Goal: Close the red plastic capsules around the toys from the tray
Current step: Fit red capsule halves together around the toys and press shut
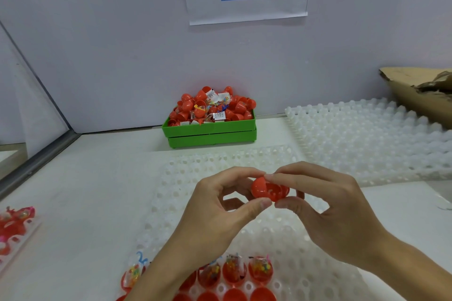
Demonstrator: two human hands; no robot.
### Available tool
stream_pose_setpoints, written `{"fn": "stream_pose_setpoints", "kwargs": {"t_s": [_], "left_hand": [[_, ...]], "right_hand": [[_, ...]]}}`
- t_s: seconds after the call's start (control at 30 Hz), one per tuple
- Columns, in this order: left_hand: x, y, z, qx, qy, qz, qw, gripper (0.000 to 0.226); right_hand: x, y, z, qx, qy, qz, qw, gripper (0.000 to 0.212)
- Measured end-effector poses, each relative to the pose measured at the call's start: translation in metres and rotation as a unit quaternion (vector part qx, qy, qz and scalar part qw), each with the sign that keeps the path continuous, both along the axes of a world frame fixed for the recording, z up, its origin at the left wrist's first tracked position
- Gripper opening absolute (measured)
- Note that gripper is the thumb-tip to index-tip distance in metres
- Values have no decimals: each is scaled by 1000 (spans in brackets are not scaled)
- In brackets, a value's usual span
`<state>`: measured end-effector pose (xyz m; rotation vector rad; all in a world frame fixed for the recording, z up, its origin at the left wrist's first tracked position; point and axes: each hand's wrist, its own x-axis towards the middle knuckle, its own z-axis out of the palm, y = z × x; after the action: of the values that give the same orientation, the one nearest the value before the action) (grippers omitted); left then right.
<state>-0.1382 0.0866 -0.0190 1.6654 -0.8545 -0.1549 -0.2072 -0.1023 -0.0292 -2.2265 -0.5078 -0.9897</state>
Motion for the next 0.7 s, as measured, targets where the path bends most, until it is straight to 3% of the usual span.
{"fn": "stream_pose_setpoints", "kwargs": {"t_s": [0.23,0.5,0.7], "left_hand": [[-2,0,0,4,-43,-22,999,23],[-2,1,3,39,-120,-26,992,16],[-3,2,2,39,-123,-11,992,20]], "right_hand": [[-2,2,1,29,9,12,999,33],[-2,1,0,5,17,36,999,32],[-1,-1,-1,-23,22,24,999,23]]}}
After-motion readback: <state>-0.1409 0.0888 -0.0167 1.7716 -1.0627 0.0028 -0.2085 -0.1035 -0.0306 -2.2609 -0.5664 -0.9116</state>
